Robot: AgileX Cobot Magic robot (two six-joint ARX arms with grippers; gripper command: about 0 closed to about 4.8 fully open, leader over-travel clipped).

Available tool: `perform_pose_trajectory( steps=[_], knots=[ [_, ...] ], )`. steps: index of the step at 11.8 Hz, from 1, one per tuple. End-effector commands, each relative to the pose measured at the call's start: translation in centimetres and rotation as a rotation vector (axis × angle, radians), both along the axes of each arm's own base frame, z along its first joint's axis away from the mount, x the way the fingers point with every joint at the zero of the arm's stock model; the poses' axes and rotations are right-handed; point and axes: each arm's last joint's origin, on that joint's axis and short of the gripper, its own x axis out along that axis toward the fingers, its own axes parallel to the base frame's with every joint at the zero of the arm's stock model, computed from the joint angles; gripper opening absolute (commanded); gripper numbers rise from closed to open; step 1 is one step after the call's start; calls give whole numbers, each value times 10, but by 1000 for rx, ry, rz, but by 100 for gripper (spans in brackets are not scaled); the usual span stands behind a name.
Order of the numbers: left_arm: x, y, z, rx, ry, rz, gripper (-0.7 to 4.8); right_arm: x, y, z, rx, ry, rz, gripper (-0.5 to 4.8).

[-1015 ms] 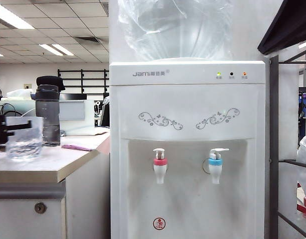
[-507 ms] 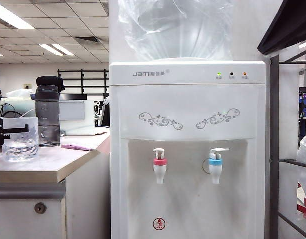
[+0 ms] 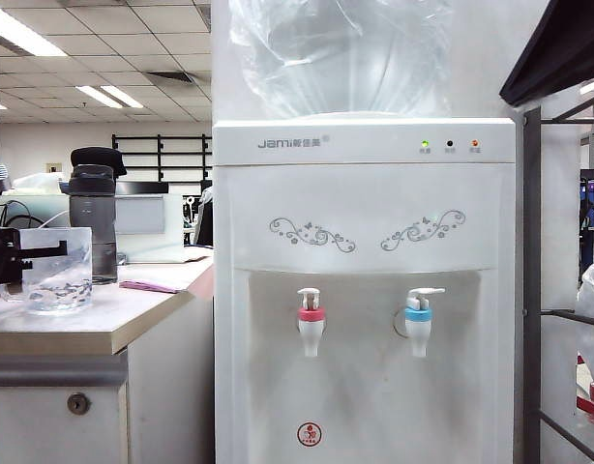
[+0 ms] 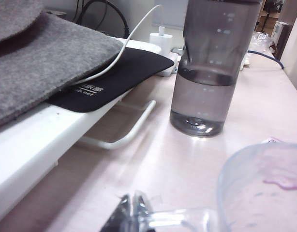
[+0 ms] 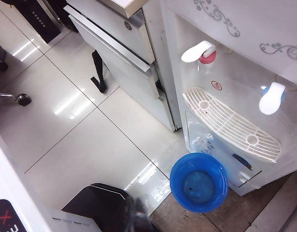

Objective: Pick up the plastic mug from the left desk, go to the hot water outlet of the water dispenser, press the vertical switch to get some water, then put the mug back on the desk.

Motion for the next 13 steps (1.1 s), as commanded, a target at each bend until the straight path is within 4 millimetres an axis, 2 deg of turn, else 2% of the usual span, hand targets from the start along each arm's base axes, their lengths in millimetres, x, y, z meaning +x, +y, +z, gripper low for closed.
perform_pose_trajectory(
  steps=[1,3,4,6,7,8,9,11,12,13],
  knots=[
    [-1,-1,-7,10,65,-14,196,0,0,3,12,-16,2,-1],
    [-1,0,-7,11,66,-7,260,0,0,3,12,-15,2,-1],
    [-1,0,-6,11,62,-4,260,0,0,3,12,-16,2,-1],
    [-18,-1,-5,13,-6,-11,260,0,0,3,12,-16,2,-1],
    [-37,-2,-4,12,26,-14,260,0,0,3,12,-16,2,-1],
    [-107,-5,50,19,-90,-14,-4,0,0,3,12,-15,2,-1],
    [-128,-7,67,49,-150,-34,-4,0,0,3,12,-15,2,-1],
    [-147,-8,74,51,-190,-51,-4,0,0,3,12,-15,2,-1],
    [-168,-9,66,-48,-189,-64,-3,0,0,3,12,-16,2,-1],
    [-177,-10,66,-97,-166,-101,-1,0,0,3,12,-16,2,-1]
  ],
)
